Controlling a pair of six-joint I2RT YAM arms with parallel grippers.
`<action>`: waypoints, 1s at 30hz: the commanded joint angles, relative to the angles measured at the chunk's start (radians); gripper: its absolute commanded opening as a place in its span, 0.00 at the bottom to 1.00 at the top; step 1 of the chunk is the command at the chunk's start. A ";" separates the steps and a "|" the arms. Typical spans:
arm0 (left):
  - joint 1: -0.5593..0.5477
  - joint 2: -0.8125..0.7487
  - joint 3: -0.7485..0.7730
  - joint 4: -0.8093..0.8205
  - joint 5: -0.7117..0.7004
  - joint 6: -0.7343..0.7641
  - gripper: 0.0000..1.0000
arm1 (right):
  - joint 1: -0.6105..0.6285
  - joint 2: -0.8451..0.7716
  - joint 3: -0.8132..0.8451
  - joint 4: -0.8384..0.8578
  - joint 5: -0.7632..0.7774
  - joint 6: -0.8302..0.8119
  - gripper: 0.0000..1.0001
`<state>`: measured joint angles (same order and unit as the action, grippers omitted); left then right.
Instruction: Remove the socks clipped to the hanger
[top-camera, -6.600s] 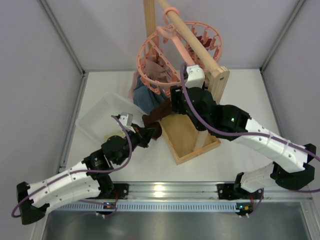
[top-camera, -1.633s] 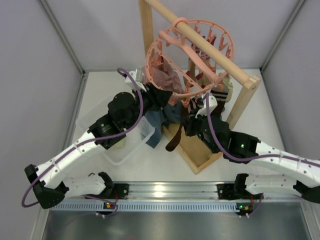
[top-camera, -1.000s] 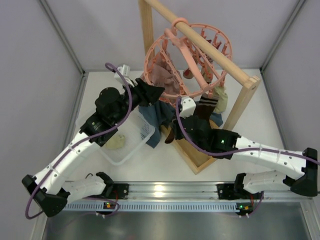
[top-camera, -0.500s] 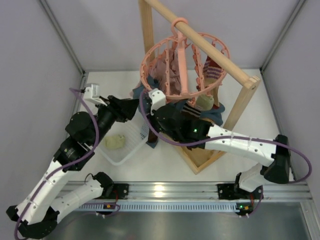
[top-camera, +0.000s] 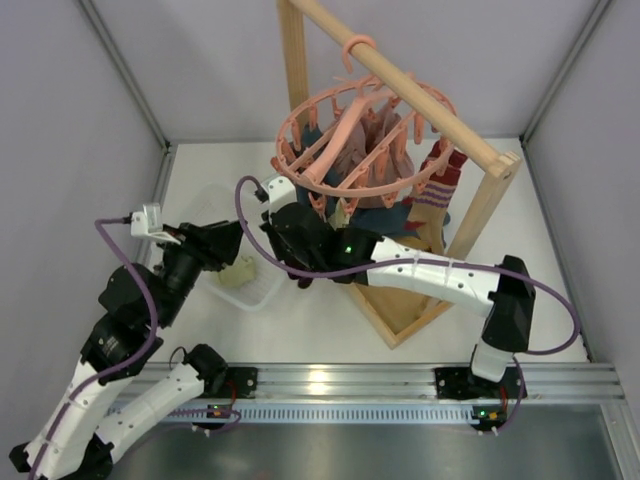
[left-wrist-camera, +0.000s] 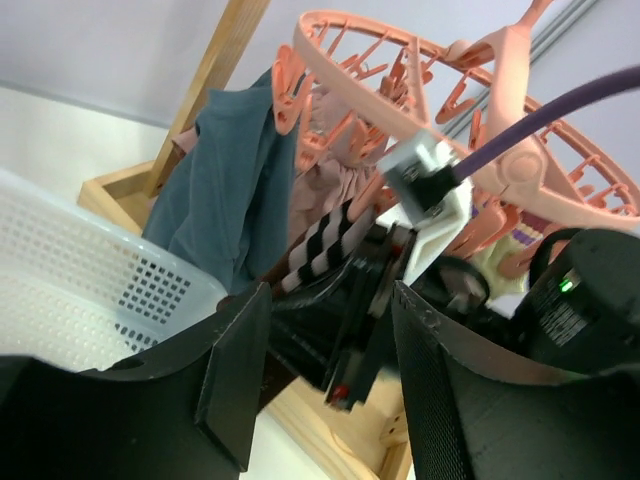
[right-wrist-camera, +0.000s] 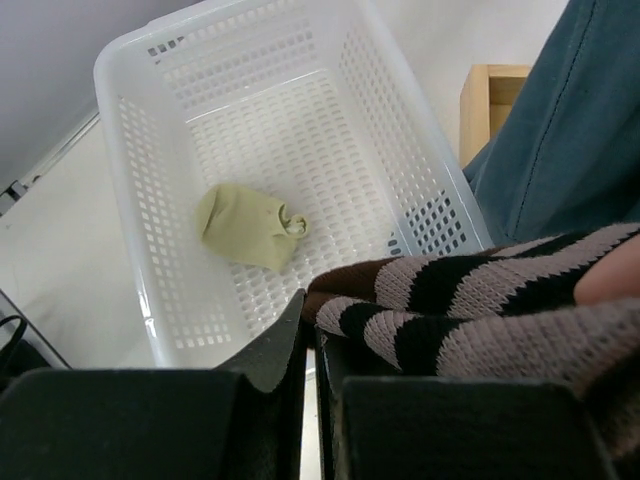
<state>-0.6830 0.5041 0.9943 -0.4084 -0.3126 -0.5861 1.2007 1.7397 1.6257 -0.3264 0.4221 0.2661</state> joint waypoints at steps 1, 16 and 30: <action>-0.001 -0.071 -0.081 -0.021 -0.026 -0.044 0.55 | -0.018 -0.072 -0.003 -0.003 -0.032 0.044 0.00; -0.001 -0.164 -0.356 0.105 0.196 -0.093 0.57 | -0.038 -0.149 -0.015 -0.046 -0.095 0.174 0.00; -0.001 0.077 -0.370 0.143 0.136 -0.124 0.73 | -0.044 -0.161 0.000 -0.048 -0.163 0.202 0.00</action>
<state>-0.6834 0.5705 0.6205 -0.3161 -0.1219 -0.6994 1.1694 1.6150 1.5860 -0.3756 0.2878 0.4454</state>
